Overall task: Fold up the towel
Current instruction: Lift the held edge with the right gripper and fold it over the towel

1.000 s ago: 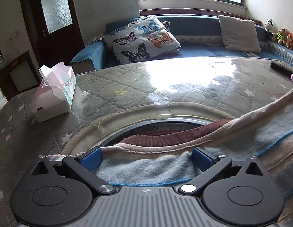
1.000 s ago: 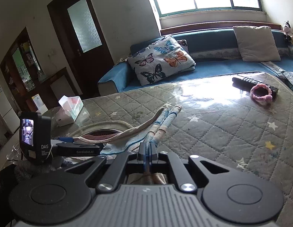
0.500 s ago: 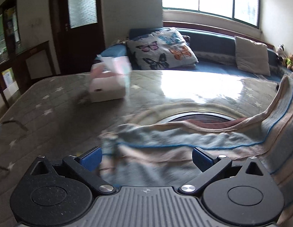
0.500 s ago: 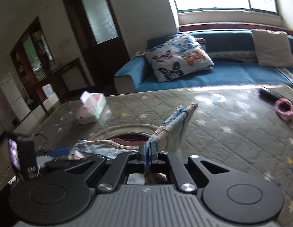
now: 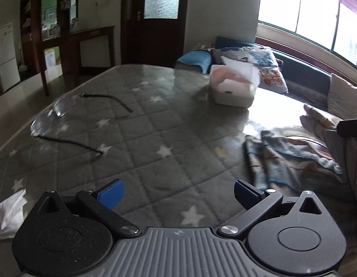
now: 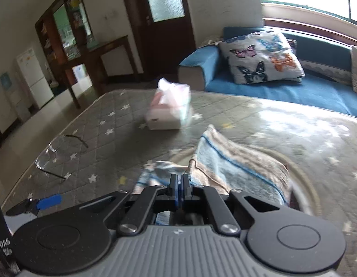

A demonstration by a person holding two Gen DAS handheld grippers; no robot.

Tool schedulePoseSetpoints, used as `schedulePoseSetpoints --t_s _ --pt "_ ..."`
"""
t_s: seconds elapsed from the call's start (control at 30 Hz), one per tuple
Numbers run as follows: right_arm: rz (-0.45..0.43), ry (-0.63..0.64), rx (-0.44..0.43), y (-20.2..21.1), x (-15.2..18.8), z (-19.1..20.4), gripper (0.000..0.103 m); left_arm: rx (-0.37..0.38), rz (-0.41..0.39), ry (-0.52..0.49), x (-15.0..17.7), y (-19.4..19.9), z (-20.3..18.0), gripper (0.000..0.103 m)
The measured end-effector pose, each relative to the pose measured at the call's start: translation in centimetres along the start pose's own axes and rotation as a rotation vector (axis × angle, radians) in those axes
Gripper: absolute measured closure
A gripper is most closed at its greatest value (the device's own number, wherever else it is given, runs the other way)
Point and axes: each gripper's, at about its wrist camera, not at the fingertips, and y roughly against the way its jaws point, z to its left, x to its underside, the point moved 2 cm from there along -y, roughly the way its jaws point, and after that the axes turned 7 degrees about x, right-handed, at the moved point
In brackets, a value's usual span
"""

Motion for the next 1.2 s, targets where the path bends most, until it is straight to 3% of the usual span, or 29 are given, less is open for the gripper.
schedulePoseSetpoints --t_s 0.2,0.33,0.53,0.7,0.83,1.07,1.2 --pt "0.051 0.018 -0.029 -2.6 1.0 4.3 0.101 0.004 0.008 0.028 0.7 0.3 1.0 0.000" --pt "0.060 0.008 -0.124 -2.7 1.7 5.0 0.096 0.013 0.006 0.037 1.0 0.5 1.2 0.000" --pt "0.068 0.130 -0.099 -1.1 2.3 4.8 0.092 0.027 0.001 0.050 0.9 0.5 1.2 0.000" --pt "0.088 0.313 -0.093 0.2 4.7 5.7 0.072 0.053 0.015 0.053 0.8 0.2 0.6 0.000" --pt "0.048 0.460 -0.072 0.6 7.1 7.4 0.061 0.079 0.026 0.035 1.3 0.5 -0.1 0.000" --pt "0.007 0.592 -0.002 0.4 9.7 9.1 0.063 0.102 0.032 0.019 2.1 1.5 -0.4 0.000" --pt "0.014 0.562 -0.014 0.4 9.6 8.8 0.083 0.124 0.029 -0.012 2.7 2.3 -0.6 0.000"
